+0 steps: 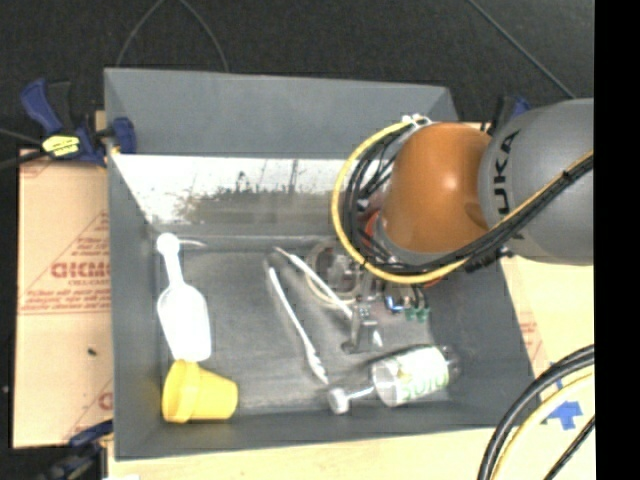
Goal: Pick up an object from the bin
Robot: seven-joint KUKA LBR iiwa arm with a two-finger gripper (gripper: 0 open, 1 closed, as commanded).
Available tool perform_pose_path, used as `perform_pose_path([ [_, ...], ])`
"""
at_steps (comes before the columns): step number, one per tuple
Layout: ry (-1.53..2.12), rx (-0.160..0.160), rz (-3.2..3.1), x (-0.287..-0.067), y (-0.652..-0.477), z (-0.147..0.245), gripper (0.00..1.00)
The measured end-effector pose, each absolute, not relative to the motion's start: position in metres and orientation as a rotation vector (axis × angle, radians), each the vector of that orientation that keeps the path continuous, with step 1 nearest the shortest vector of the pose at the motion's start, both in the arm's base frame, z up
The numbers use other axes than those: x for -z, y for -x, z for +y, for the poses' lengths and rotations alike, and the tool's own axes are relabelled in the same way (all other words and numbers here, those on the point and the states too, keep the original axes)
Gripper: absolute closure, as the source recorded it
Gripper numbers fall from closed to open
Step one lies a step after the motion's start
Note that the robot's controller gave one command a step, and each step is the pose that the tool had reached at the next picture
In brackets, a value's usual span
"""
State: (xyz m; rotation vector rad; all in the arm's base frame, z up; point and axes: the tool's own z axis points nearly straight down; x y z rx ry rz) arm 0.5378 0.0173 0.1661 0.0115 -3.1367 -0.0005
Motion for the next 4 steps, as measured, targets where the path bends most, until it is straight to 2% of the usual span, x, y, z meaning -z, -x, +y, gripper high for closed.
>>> perform_pose_path([
  [1,-0.011,0.001,-3.145,-0.17,-0.54,0.017,0.0],
  [2,0.513,0.004,-3.098,-0.069,-0.56,-0.027,0.0],
  [3,0.405,0.007,-3.118,-0.07,-0.564,-0.037,0.0],
  [4,0.475,0.008,-3.106,-0.07,-0.562,-0.029,0.0],
])
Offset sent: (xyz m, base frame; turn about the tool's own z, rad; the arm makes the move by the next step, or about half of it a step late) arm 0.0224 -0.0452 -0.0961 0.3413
